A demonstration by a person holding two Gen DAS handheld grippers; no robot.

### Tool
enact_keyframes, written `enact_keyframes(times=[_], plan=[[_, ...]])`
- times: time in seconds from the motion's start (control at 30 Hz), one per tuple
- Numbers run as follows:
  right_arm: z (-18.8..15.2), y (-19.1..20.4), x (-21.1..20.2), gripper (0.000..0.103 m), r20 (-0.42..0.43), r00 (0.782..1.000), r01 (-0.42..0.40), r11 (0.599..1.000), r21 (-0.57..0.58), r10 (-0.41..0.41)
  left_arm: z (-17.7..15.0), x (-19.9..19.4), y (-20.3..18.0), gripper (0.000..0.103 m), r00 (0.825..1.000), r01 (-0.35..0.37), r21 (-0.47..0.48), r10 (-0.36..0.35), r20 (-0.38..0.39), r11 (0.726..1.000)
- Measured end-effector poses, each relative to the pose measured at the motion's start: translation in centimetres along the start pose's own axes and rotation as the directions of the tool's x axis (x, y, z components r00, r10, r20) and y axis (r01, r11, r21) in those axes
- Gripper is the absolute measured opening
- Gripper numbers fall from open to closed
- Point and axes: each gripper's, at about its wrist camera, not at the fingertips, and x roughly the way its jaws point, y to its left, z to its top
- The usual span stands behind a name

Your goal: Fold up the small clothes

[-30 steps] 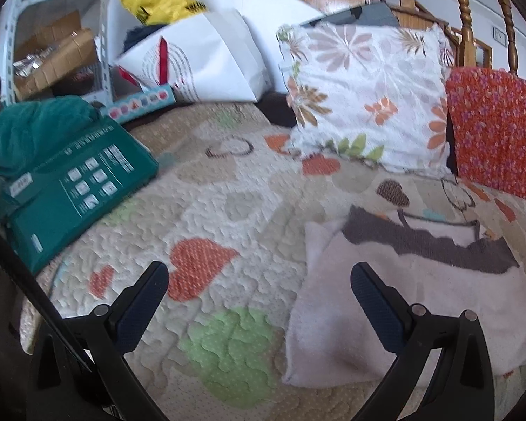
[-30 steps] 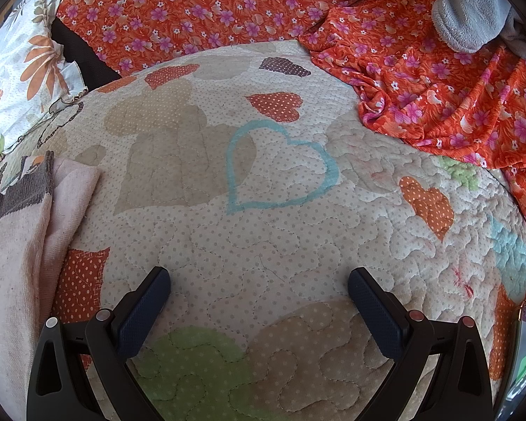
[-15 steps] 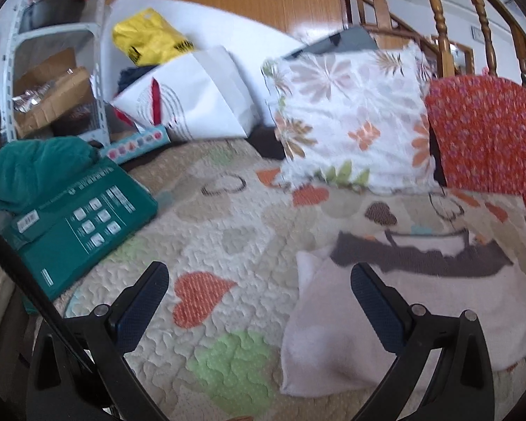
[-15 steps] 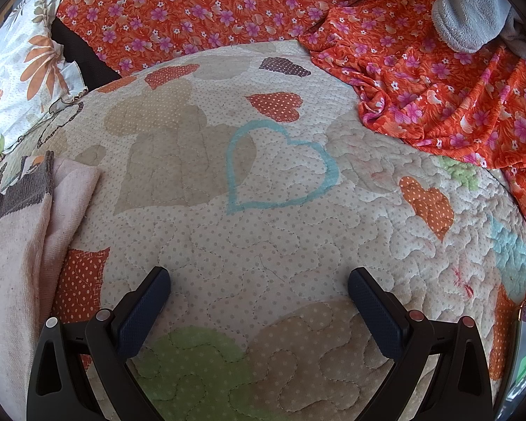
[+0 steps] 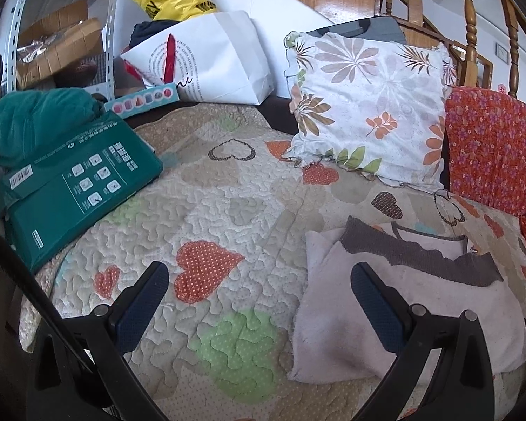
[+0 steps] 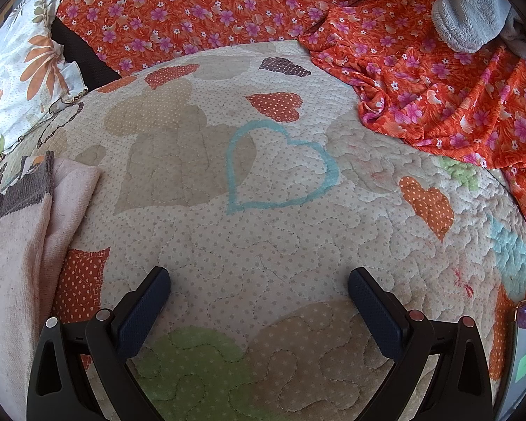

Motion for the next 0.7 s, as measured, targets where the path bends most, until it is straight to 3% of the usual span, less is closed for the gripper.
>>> enact_keyframes(times=[0.17, 0.23, 0.43, 0.6, 0.7], plan=[[0.0, 0.0, 0.0, 0.103, 0.0, 1.0, 0.0, 1.0, 0.0, 0.0, 0.2, 1.7, 1.3, 0.103, 0.997, -0.011, -0.046, 0.007, -0.078, 0.999], [0.0, 0.0, 0.0, 0.103, 0.0, 1.0, 0.0, 1.0, 0.0, 0.0, 0.6, 2.8, 1.9, 0.103, 0.989, -0.009, -0.038, 0.003, -0.149, 0.999], [0.0, 0.0, 0.0, 0.103, 0.0, 1.0, 0.0, 1.0, 0.0, 0.0, 0.9, 5.8, 2.4, 0.103, 0.97, -0.02, -0.022, 0.014, -0.243, 1.0], [0.1, 0.1, 0.2, 0.103, -0.005, 1.0, 0.016, 1.0, -0.006, -0.016, -0.3, 9.1, 1.1, 0.103, 0.932, -0.005, 0.026, 0.014, -0.361, 1.0], [0.2, 0.1, 0.2, 0.103, -0.004, 1.0, 0.01, 1.0, 0.0, -0.01, -1.9, 10.6, 1.4, 0.103, 0.897, 0.002, 0.006, 0.001, -0.442, 1.0]])
